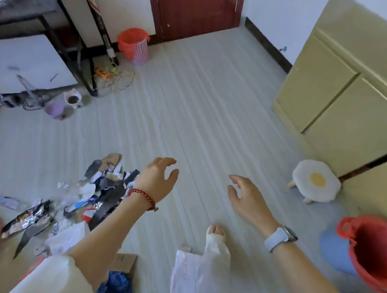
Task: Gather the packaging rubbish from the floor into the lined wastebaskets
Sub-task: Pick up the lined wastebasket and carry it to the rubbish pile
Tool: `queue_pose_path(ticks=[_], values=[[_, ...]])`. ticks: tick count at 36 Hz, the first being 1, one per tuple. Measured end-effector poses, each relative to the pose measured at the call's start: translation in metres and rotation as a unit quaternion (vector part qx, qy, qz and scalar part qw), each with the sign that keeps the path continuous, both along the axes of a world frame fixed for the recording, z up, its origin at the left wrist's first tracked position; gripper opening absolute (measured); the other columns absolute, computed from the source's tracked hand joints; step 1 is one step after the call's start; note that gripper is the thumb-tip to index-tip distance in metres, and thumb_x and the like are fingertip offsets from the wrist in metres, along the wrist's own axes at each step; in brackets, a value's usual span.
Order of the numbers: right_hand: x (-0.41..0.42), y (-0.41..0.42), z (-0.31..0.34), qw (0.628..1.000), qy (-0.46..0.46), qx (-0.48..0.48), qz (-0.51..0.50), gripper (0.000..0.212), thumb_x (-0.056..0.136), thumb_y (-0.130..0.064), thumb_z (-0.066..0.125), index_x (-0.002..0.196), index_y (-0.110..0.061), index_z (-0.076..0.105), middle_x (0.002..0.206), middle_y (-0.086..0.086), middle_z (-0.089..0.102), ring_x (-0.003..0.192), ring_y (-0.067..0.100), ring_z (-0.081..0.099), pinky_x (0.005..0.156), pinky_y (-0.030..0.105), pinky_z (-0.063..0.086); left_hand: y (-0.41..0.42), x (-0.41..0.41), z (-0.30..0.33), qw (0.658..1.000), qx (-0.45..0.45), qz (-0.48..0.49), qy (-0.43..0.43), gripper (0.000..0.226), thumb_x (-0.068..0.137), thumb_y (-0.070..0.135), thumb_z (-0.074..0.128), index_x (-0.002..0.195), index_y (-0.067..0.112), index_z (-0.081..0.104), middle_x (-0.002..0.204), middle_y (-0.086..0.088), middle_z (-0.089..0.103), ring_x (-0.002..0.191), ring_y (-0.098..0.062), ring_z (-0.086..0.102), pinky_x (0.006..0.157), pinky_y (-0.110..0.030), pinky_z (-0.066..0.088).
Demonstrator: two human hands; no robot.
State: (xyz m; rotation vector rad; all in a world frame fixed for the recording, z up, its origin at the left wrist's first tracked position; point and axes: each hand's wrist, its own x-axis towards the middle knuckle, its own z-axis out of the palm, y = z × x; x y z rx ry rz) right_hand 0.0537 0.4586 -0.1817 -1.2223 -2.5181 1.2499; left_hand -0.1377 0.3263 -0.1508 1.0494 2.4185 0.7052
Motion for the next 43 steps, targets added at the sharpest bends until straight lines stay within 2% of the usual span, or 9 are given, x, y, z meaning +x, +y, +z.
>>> queue_pose_path(ticks=[4, 8, 13, 16, 20, 26, 31, 37, 43], values=[[-0.048, 0.098, 0.022, 0.997, -0.027, 0.068, 0.019, 0.039, 0.095, -0.026, 0.043, 0.133, -0.014, 0.045, 0.133, 0.008, 0.049, 0.124, 0.026, 0.042, 0.1, 0.038, 0.038, 0.126, -0.038, 0.013, 0.998, -0.015, -0.057, 0.026, 0.035, 0.092, 0.028, 0.048, 0.124, 0.015, 0.053, 0.123, -0.006, 0.055, 0.11, -0.024, 0.054, 0.095, -0.04, 0.044], [-0.095, 0.169, 0.039, 0.995, -0.045, 0.086, 0.029, 0.04, 0.096, -0.026, 0.042, 0.134, -0.015, 0.044, 0.133, 0.008, 0.049, 0.122, 0.027, 0.043, 0.099, 0.039, 0.039, 0.204, -0.074, 0.03, 0.998, 0.006, -0.053, 0.035, 0.033, 0.092, 0.026, 0.048, 0.122, 0.015, 0.054, 0.12, -0.005, 0.057, 0.108, -0.023, 0.054, 0.093, -0.041, 0.045], [-0.171, 0.238, 0.049, 0.991, -0.063, 0.088, 0.077, 0.039, 0.096, -0.026, 0.039, 0.133, -0.014, 0.044, 0.133, 0.008, 0.049, 0.123, 0.026, 0.041, 0.099, 0.039, 0.039, 0.24, -0.141, 0.034, 1.0, 0.013, 0.006, 0.012, 0.03, 0.092, 0.024, 0.049, 0.119, 0.014, 0.056, 0.12, -0.004, 0.057, 0.111, -0.022, 0.054, 0.094, -0.039, 0.045], [-0.229, 0.271, 0.049, 0.99, -0.053, 0.086, 0.101, 0.038, 0.096, -0.026, 0.041, 0.131, -0.014, 0.047, 0.132, 0.008, 0.051, 0.122, 0.027, 0.043, 0.1, 0.039, 0.039, 0.25, -0.193, 0.029, 0.999, 0.006, 0.053, -0.003, 0.031, 0.092, 0.023, 0.049, 0.12, 0.013, 0.056, 0.122, -0.004, 0.056, 0.111, -0.021, 0.054, 0.09, -0.028, 0.043], [-0.323, 0.315, 0.043, 0.984, -0.043, 0.089, 0.146, 0.037, 0.095, -0.024, 0.042, 0.13, -0.013, 0.048, 0.132, 0.008, 0.05, 0.122, 0.027, 0.044, 0.1, 0.039, 0.038, 0.269, -0.275, 0.017, 0.994, 0.009, 0.11, -0.016, 0.03, 0.092, 0.022, 0.049, 0.12, 0.013, 0.056, 0.122, -0.005, 0.056, 0.107, -0.02, 0.055, 0.084, -0.023, 0.039], [-0.49, 0.397, 0.03, 0.981, -0.04, 0.078, 0.174, 0.035, 0.094, -0.022, 0.042, 0.127, -0.012, 0.05, 0.129, 0.01, 0.053, 0.12, 0.027, 0.047, 0.099, 0.038, 0.039, 0.335, -0.428, -0.003, 0.985, 0.01, 0.169, -0.03, 0.032, 0.093, 0.023, 0.047, 0.123, 0.013, 0.053, 0.125, -0.005, 0.054, 0.107, -0.02, 0.055, 0.081, -0.024, 0.04], [-0.625, 0.46, 0.042, 0.976, -0.053, 0.058, 0.201, 0.035, 0.093, -0.019, 0.043, 0.125, -0.01, 0.051, 0.123, 0.013, 0.056, 0.116, 0.028, 0.051, 0.098, 0.039, 0.041, 0.408, -0.553, 0.007, 0.983, 0.002, 0.182, -0.037, 0.033, 0.093, 0.023, 0.046, 0.124, 0.013, 0.053, 0.124, -0.006, 0.055, 0.106, -0.021, 0.055, 0.081, -0.023, 0.04], [-0.755, 0.522, 0.059, 0.98, -0.035, 0.05, 0.188, 0.033, 0.093, -0.017, 0.042, 0.124, -0.009, 0.053, 0.122, 0.012, 0.058, 0.113, 0.026, 0.053, 0.097, 0.035, 0.042, 0.474, -0.674, 0.023, 0.981, 0.014, 0.187, -0.044, 0.032, 0.093, 0.022, 0.047, 0.123, 0.012, 0.054, 0.121, -0.006, 0.056, 0.105, -0.022, 0.055, 0.082, -0.026, 0.042], [-0.879, 0.579, 0.047, 0.979, -0.04, 0.033, 0.196, 0.033, 0.094, -0.015, 0.042, 0.124, -0.008, 0.053, 0.125, 0.01, 0.057, 0.115, 0.022, 0.053, 0.097, 0.029, 0.04, 0.51, -0.794, 0.007, 0.971, 0.016, 0.234, -0.051, 0.032, 0.093, 0.021, 0.047, 0.122, 0.012, 0.054, 0.121, -0.007, 0.056, 0.103, -0.022, 0.056, 0.082, -0.026, 0.042]])
